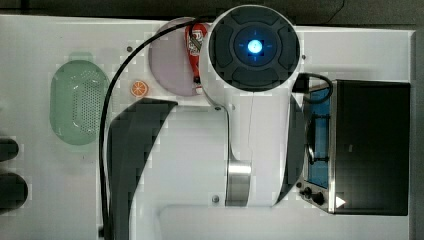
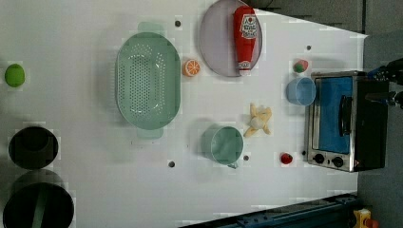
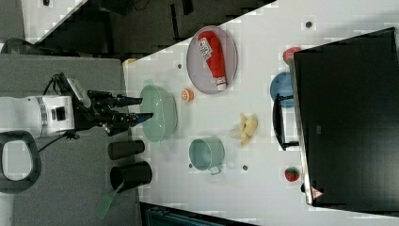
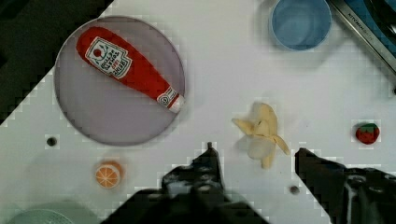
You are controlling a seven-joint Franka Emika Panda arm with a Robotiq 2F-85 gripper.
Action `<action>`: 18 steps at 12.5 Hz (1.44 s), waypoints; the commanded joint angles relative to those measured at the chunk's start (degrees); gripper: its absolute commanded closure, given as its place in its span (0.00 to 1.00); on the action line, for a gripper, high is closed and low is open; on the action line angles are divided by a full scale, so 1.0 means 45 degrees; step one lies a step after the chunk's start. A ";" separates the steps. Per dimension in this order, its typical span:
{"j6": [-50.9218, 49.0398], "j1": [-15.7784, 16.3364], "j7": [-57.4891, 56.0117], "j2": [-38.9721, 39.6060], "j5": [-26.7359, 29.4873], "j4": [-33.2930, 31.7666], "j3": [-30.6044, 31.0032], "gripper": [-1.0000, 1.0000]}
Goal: Pick banana from table and place on oven.
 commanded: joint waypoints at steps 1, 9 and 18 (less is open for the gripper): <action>-0.2788 -0.0049 0.0767 -0.6954 -0.0253 -0.4030 -0.0349 0.21; -0.1349 -0.0049 0.0767 -0.6046 -0.0261 -0.4943 -0.0349 0.00; 0.6353 -0.0076 0.0767 -0.0885 -0.0274 -0.7385 -0.0351 0.00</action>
